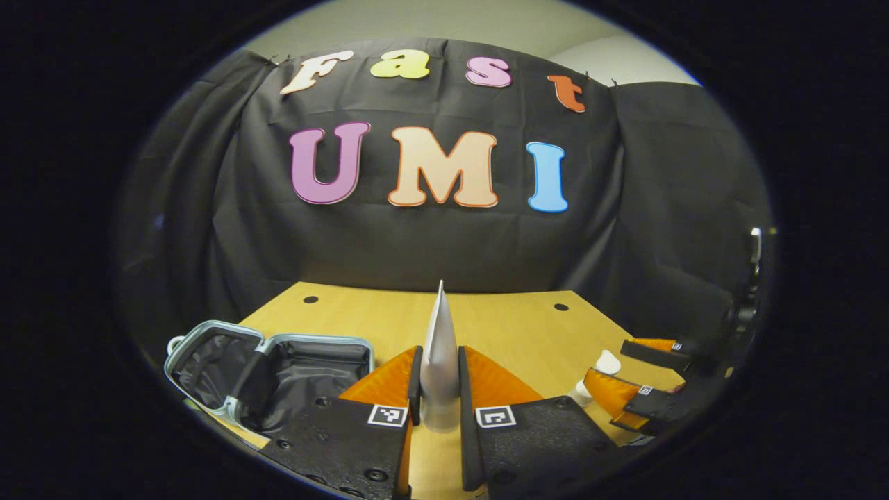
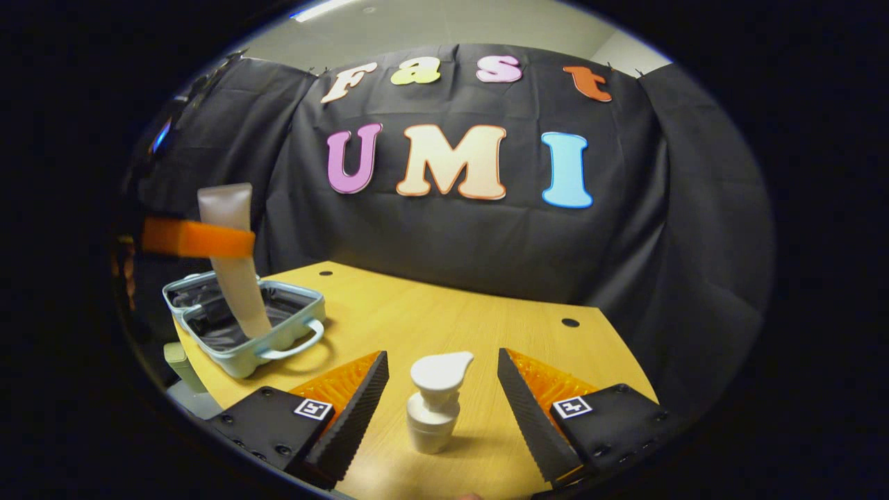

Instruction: First open the suitcase, pack the skin care products into it, and then close the suitcase.

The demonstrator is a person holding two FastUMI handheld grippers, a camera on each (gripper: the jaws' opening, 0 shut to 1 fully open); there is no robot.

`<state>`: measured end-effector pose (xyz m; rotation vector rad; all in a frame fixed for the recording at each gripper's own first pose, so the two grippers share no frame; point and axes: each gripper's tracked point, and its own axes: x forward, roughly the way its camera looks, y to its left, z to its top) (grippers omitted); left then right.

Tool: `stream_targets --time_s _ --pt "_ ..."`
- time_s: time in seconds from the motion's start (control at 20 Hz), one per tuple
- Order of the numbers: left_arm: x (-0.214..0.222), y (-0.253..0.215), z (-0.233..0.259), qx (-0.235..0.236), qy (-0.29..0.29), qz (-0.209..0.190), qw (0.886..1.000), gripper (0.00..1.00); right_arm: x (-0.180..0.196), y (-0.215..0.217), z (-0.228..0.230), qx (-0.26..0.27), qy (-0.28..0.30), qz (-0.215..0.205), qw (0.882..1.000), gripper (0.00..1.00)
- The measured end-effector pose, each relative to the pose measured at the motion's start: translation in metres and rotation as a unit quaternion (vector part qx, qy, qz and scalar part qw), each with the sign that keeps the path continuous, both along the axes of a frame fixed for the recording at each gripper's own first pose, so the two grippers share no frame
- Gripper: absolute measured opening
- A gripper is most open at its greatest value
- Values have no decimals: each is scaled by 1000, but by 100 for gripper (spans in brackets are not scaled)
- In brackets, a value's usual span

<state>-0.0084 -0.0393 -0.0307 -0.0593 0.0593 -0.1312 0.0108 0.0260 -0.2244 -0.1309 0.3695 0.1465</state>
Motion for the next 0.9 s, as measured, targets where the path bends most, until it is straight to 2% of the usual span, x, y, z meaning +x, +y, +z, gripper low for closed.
stream_targets --time_s 0.25,0.35,0.45,0.7,0.85,0.9 --pt "-17 34 9 16 1 37 999 21 -6 -2 -53 -16 44 0 999 99" --pt "-23 45 8 16 6 48 999 21 -10 6 -68 -1 68 16 998 99" --pt "-25 57 4 21 19 64 998 21 -10 10 -65 17 79 23 996 60" --pt "-11 106 -17 50 77 91 992 21 -6 31 -31 28 64 43 997 58" --pt "14 136 -42 55 118 91 987 21 -1 40 -1 29 37 25 999 58" --pt "12 159 -51 58 146 92 983 21 -3 45 7 35 34 16 999 58"
